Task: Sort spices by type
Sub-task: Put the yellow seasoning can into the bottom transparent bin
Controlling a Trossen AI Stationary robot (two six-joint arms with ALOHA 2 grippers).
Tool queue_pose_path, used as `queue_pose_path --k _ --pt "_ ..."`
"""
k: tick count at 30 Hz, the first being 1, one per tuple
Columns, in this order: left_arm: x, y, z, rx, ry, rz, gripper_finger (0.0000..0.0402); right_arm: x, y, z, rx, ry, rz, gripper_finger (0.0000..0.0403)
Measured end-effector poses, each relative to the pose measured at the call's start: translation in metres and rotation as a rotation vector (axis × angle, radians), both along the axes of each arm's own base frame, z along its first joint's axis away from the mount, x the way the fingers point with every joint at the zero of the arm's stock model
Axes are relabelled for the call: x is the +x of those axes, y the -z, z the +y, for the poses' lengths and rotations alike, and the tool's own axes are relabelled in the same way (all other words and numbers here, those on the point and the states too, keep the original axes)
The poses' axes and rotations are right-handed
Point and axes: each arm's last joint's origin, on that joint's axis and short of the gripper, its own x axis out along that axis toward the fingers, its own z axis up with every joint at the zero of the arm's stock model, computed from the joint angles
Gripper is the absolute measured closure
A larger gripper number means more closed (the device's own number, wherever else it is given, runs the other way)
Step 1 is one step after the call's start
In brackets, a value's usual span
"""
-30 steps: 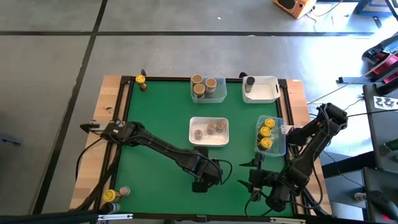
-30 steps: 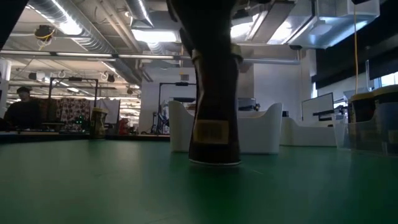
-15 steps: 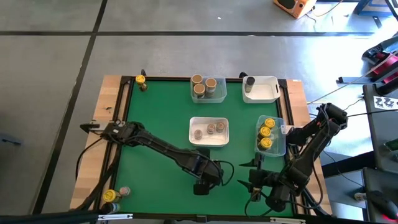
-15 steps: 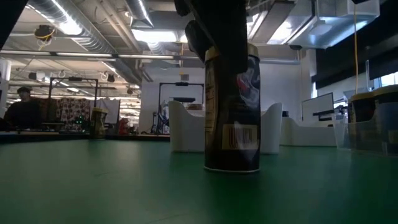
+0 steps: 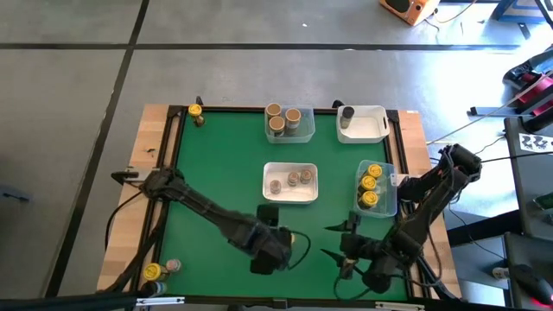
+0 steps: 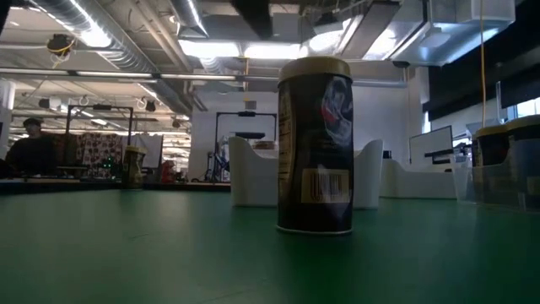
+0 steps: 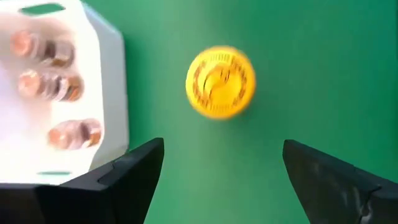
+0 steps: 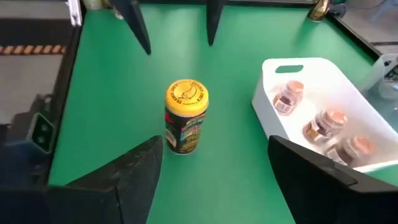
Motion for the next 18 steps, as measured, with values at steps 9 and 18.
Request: queue_pose_path --k 9,18 --pt "-0.026 0.044 -0.02 0.128 0.007 0.115 0.008 0.046 0.034 0.0 -0.068 -0.07 0.072 0.0111" --pt "-0.056 0.062 -0.011 0.097 -0.062 -0.044 0.0082 0.087 0.064 -0.015 -0.095 -0.068 0.106 0.0111"
